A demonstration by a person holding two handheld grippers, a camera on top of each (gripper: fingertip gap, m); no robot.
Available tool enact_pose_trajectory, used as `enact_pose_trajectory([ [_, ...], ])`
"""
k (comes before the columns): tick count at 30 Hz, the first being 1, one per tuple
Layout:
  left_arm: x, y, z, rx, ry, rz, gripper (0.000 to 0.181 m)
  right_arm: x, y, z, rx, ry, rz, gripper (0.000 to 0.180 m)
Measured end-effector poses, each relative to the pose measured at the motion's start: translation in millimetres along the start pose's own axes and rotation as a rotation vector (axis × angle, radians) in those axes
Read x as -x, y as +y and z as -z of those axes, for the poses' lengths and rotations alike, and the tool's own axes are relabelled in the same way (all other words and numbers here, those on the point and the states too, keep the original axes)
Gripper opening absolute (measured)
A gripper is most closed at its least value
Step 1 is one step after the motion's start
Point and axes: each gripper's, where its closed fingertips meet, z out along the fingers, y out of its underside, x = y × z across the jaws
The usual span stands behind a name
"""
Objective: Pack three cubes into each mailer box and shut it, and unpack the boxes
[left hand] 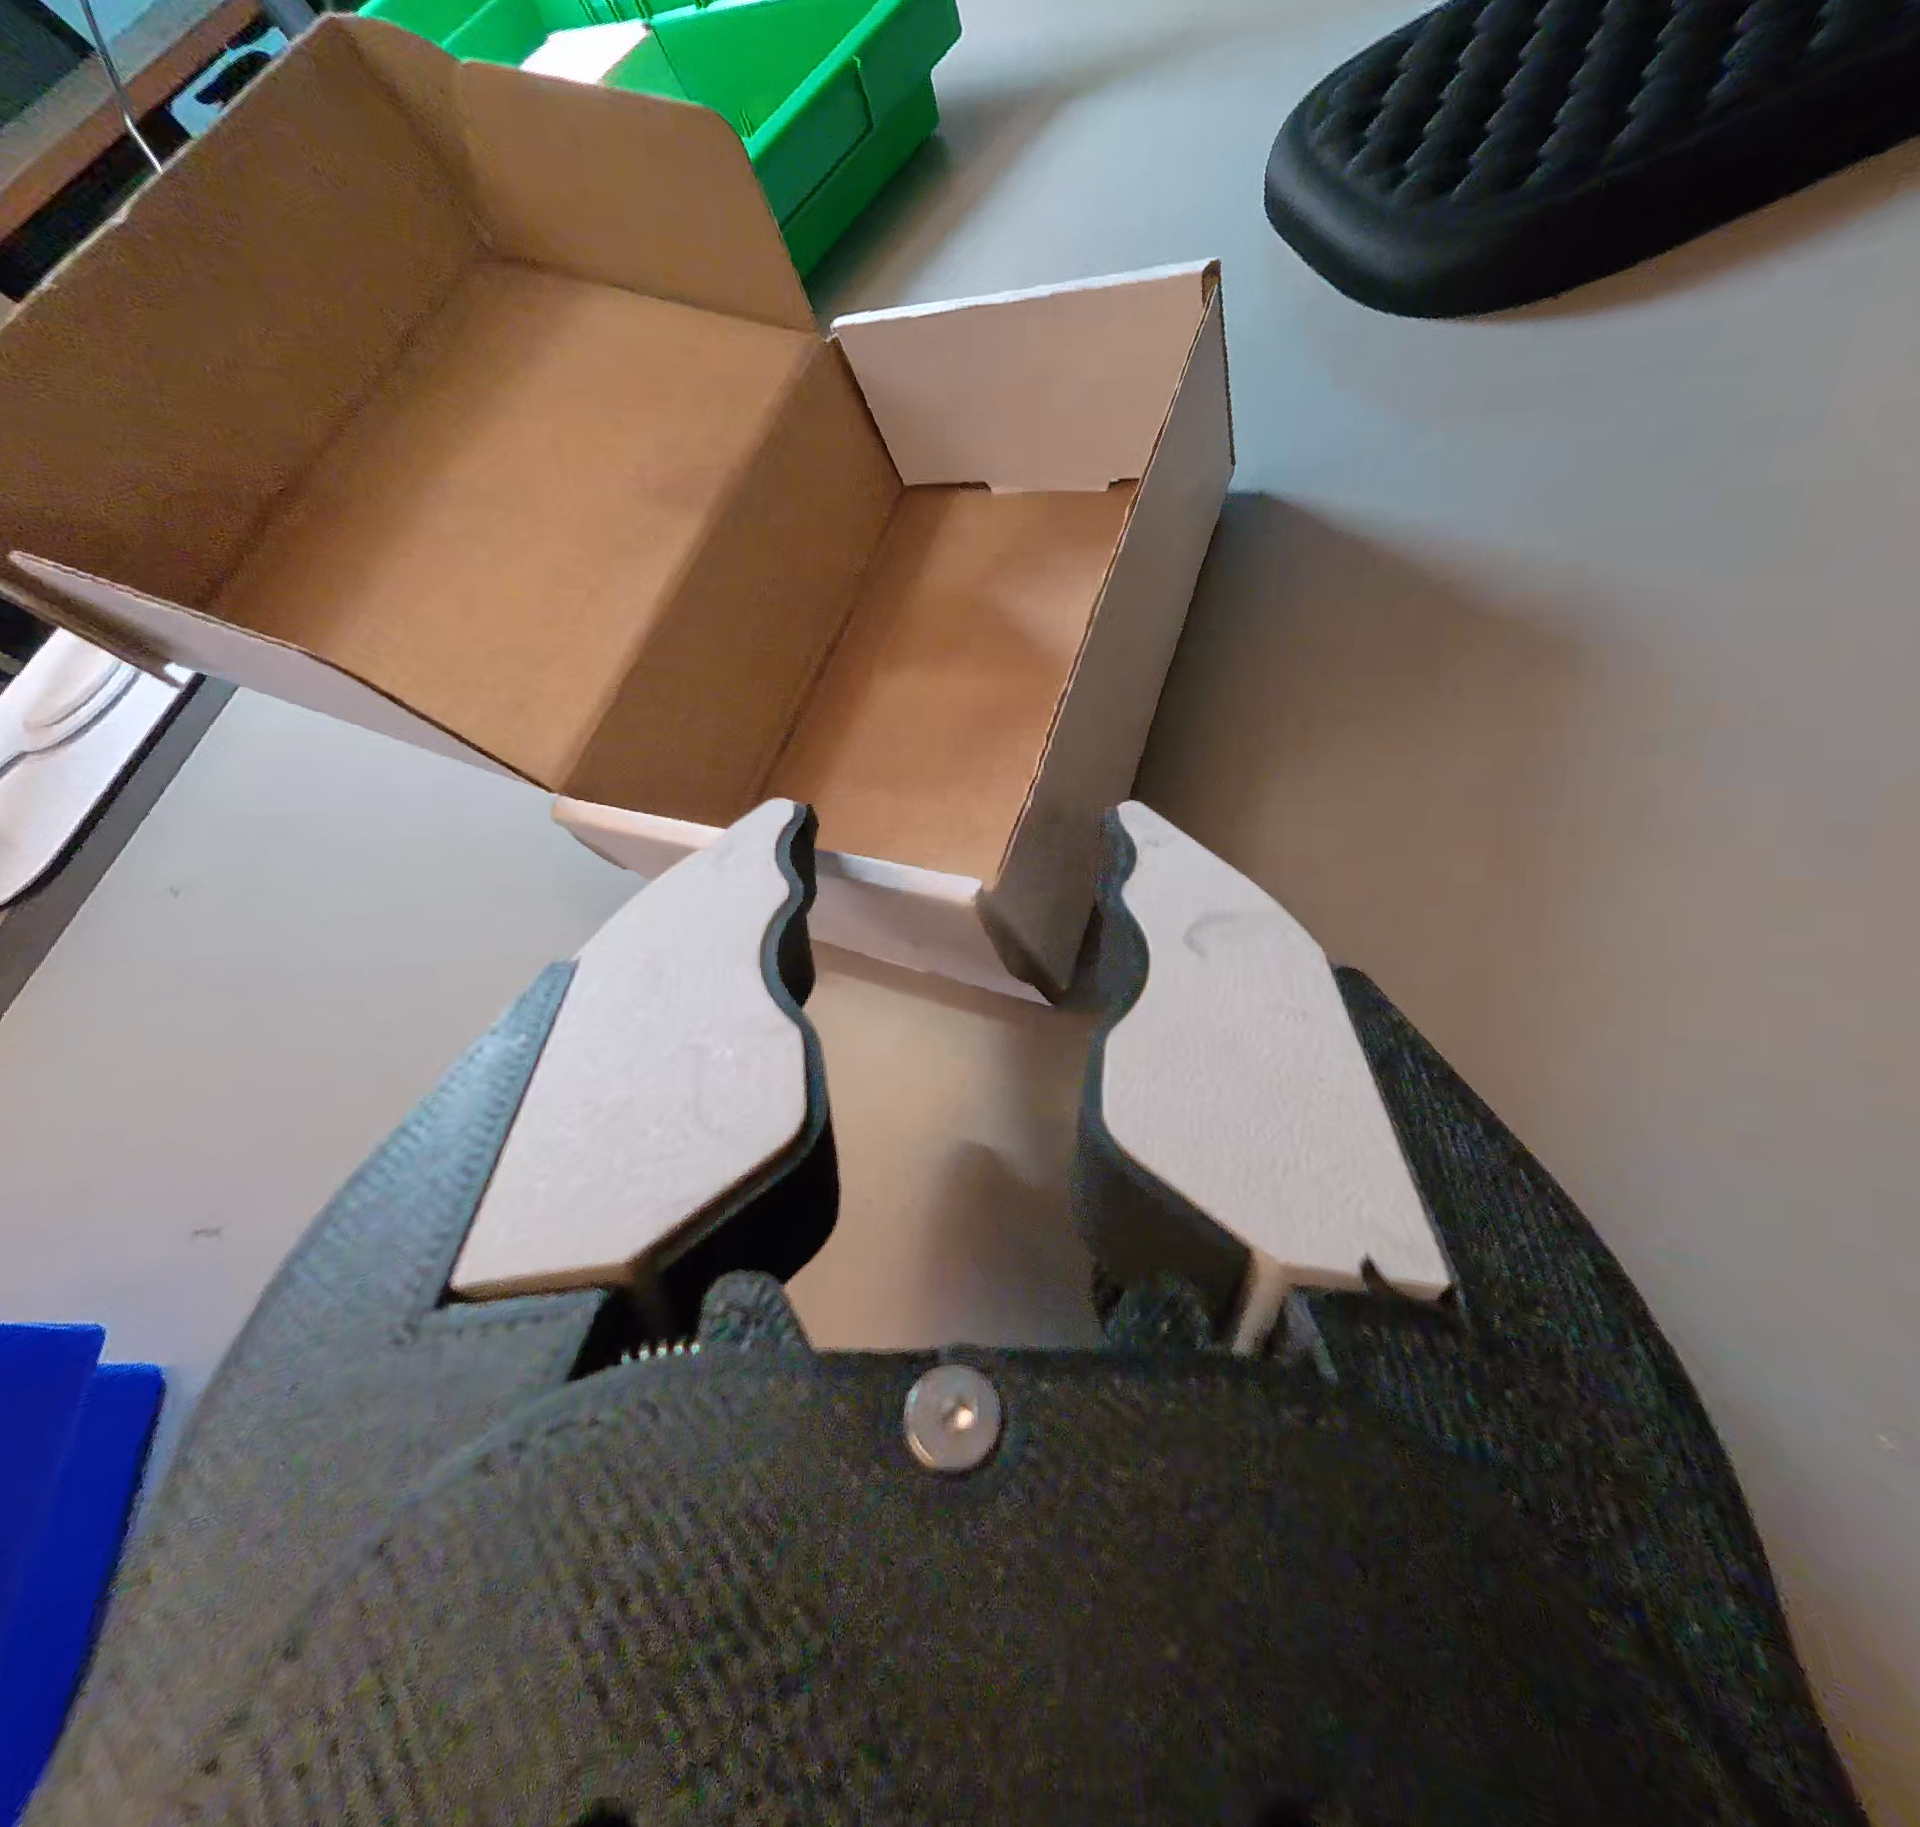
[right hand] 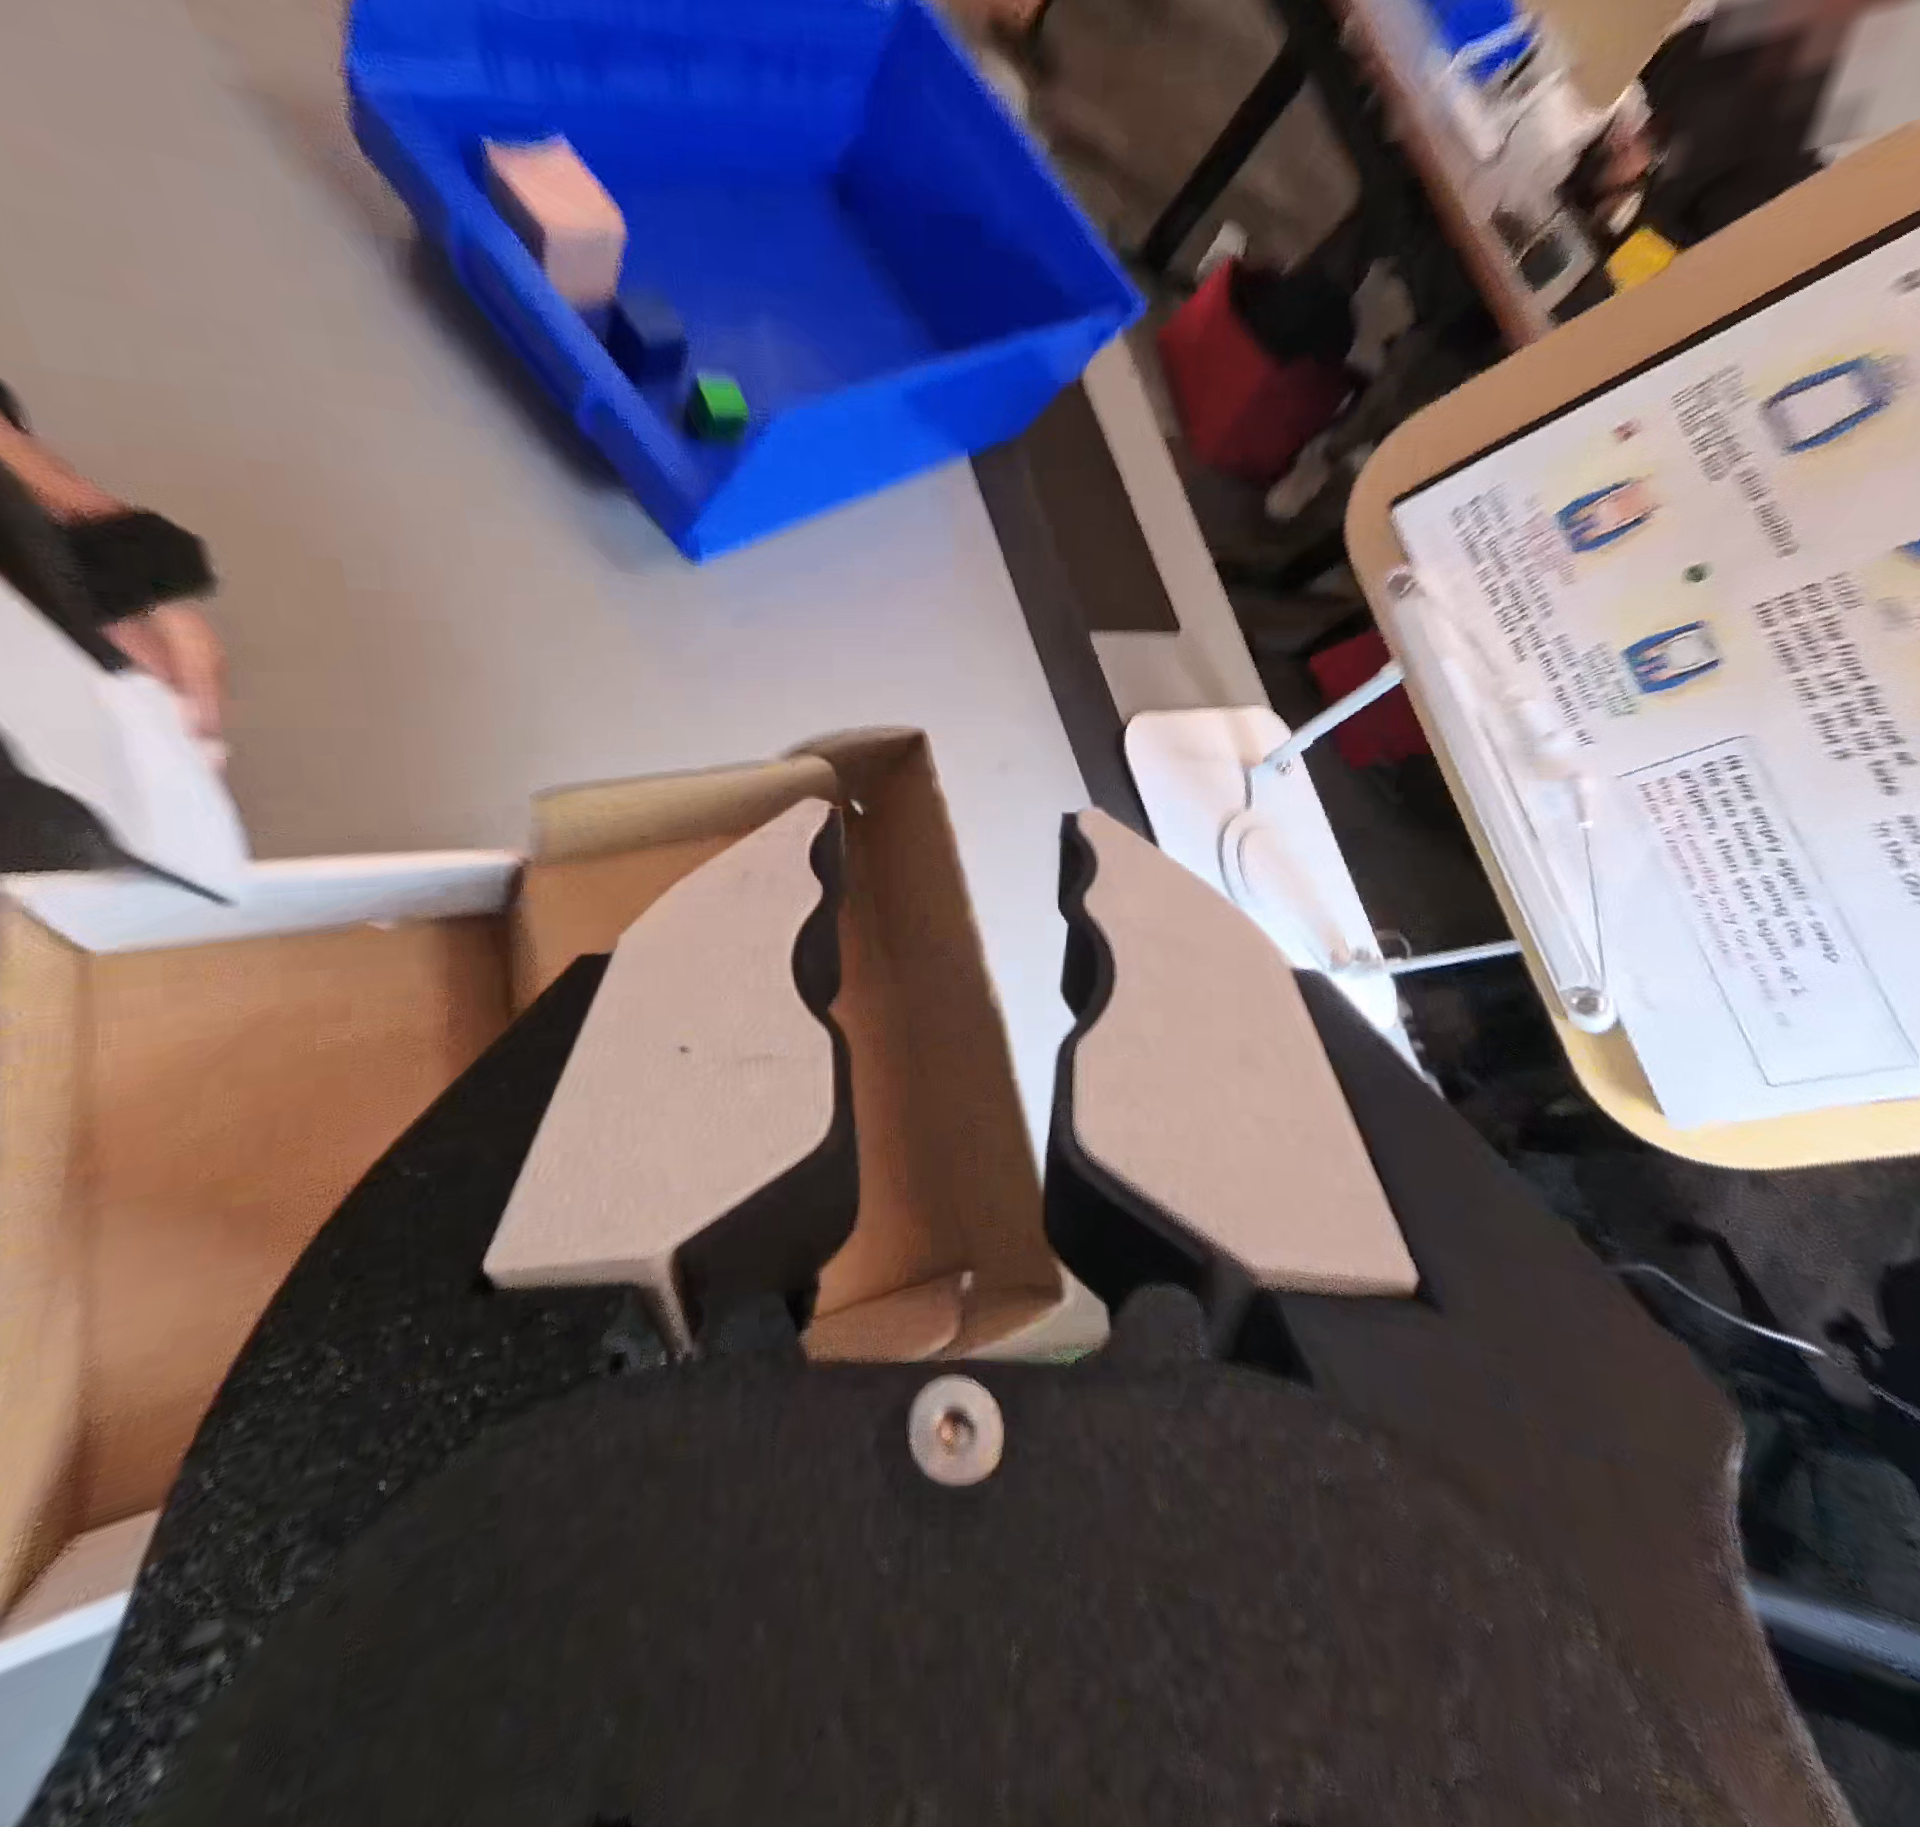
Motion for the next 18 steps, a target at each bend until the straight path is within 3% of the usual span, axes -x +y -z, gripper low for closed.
enact_pose_trajectory([
  [5, 18.8, -16.3, 19.6, -0.102, -0.008, 0.074, 0.06, 28.7, 5.1, 64.5, -0.186, 0.067, -0.109, 0.045],
  [10, 95.8, -9.8, 69.5, -0.088, -0.172, 0.153, 0.062, 62.8, 59.7, 100.0, -0.227, 0.083, -0.259, 0.046],
  [14, 165.5, 29.4, 116.2, 0.167, -0.262, 0.169, 0.066, 86.5, 112.3, 103.8, -0.175, 0.066, -0.378, 0.052],
  [18, 212.5, 93.0, 149.6, 0.51, -0.234, 0.212, 0.067, 114.3, 136.1, 98.3, -0.142, -0.016, -0.439, 0.065],
])
